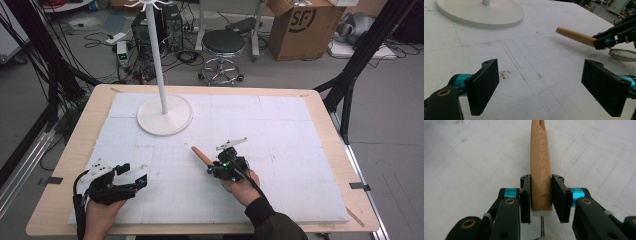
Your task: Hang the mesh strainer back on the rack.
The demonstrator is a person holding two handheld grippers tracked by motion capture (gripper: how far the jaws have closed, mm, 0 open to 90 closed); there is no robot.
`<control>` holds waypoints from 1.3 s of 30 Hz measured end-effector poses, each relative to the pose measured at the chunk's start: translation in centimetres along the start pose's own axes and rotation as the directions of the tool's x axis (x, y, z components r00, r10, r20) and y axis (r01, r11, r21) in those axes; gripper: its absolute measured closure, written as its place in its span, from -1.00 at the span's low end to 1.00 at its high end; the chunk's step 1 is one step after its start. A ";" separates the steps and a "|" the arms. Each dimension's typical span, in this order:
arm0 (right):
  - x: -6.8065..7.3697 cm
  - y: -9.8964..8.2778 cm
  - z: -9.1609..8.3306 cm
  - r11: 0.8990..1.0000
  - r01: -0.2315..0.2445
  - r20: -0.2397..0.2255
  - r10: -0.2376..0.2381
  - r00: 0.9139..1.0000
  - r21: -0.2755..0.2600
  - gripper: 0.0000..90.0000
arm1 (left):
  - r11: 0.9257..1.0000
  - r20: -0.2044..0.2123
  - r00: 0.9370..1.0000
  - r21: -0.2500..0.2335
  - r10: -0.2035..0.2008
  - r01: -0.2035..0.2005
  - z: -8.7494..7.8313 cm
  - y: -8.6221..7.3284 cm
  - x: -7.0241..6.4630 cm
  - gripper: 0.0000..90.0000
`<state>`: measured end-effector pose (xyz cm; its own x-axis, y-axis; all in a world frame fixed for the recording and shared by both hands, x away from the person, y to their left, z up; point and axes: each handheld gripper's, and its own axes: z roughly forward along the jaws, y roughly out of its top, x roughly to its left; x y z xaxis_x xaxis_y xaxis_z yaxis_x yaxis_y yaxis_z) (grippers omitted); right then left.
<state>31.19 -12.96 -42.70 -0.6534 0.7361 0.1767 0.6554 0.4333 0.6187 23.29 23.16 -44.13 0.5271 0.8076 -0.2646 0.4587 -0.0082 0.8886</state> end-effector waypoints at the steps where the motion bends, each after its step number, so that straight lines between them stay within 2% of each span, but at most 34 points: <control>1: 0.1 0.0 0.3 1.000 0.001 -0.002 -0.001 1.000 0.015 0.56 | 1.000 0.001 1.000 -0.001 0.000 0.000 0.0 0.0 0.0 -0.65; 4: 0.1 0.0 0.6 1.000 0.006 -0.002 -0.006 1.000 0.027 0.55 | 1.000 0.000 1.000 -0.003 -0.002 0.002 -0.1 0.0 0.1 -0.65; 6: -0.3 0.1 0.8 0.999 -0.021 -0.034 0.022 0.999 0.045 0.55 | 1.000 -0.001 1.000 -0.003 -0.006 0.006 0.0 0.0 0.1 -0.65; 8: -0.4 0.1 1.0 0.998 -0.011 -0.044 0.014 0.999 0.058 0.53 | 1.000 0.001 1.000 -0.002 -0.006 0.006 0.0 0.0 0.1 -0.65; 9: -0.5 0.0 1.3 0.997 -0.026 -0.054 0.029 0.998 0.071 0.52 | 1.000 0.000 1.000 0.002 0.000 0.000 0.0 0.0 0.1 -0.65; 11: -0.3 0.2 1.4 0.997 -0.006 -0.043 0.010 0.999 0.081 0.52 | 1.000 0.002 1.000 0.001 0.004 -0.004 0.0 0.0 0.0 -0.65; 15: -0.5 0.6 1.4 0.994 -0.025 -0.057 0.031 0.998 0.108 0.53 | 1.000 0.001 1.000 -0.003 -0.002 0.002 0.0 0.0 0.0 -0.65; 16: -0.5 0.6 1.4 0.994 -0.016 -0.053 0.022 0.998 0.109 0.54 | 1.000 0.000 1.000 -0.004 -0.001 0.001 0.0 0.0 0.0 -0.65; 17: -0.5 0.7 1.3 0.994 -0.028 -0.053 0.034 0.998 0.107 0.54 | 1.000 0.000 1.000 -0.001 -0.002 0.002 -0.1 0.0 0.1 -0.65; 19: -0.7 0.8 0.9 0.997 -0.021 -0.052 0.025 0.998 0.077 0.56 | 1.000 -0.001 1.000 -0.005 -0.007 0.007 -0.1 0.0 0.2 -0.65; 20: -0.9 0.8 0.5 0.997 -0.043 -0.068 0.047 0.997 0.061 0.56 | 1.000 -0.001 1.000 -0.005 -0.008 0.008 -0.1 0.0 0.2 -0.65; 21: -1.4 1.0 -0.1 0.997 -0.074 -0.106 0.076 0.991 0.026 0.56 | 1.000 -0.002 1.000 -0.003 -0.010 0.010 0.0 0.0 0.3 -0.65; 23: -1.6 1.1 -0.3 0.996 -0.084 -0.113 0.085 0.990 0.016 0.56 | 1.000 -0.001 1.000 -0.002 -0.006 0.006 0.0 0.0 0.2 -0.65; 25: -2.0 1.2 -0.8 0.992 -0.122 -0.153 0.117 0.981 -0.019 0.56 | 1.000 -0.002 1.000 -0.001 -0.003 0.003 0.0 0.0 0.2 -0.65; 28: -2.1 1.3 -1.0 0.990 -0.138 -0.164 0.130 0.978 -0.036 0.56 | 1.000 -0.003 1.000 0.000 -0.004 0.004 0.0 0.0 0.2 -0.65; 34: -1.7 1.2 0.1 0.995 -0.096 -0.142 0.097 0.985 0.011 0.56 | 1.000 -0.002 1.000 0.000 0.000 0.000 0.0 0.0 0.2 -0.65; 37: -1.6 1.2 1.2 0.994 -0.086 -0.124 0.095 0.988 0.072 0.56 | 1.000 -0.004 1.000 -0.002 -0.005 0.005 0.0 0.0 0.2 -0.65; 39: -1.6 1.2 1.4 0.993 -0.089 -0.128 0.099 0.987 0.081 0.56 | 1.000 -0.003 1.000 -0.004 -0.005 0.005 0.0 0.0 0.2 -0.65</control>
<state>33.51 -12.88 -43.33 -0.6285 0.7028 0.3333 0.7393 0.4066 0.5367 23.37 23.36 -44.18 0.5230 0.8092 -0.2677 0.4586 -0.0023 0.8887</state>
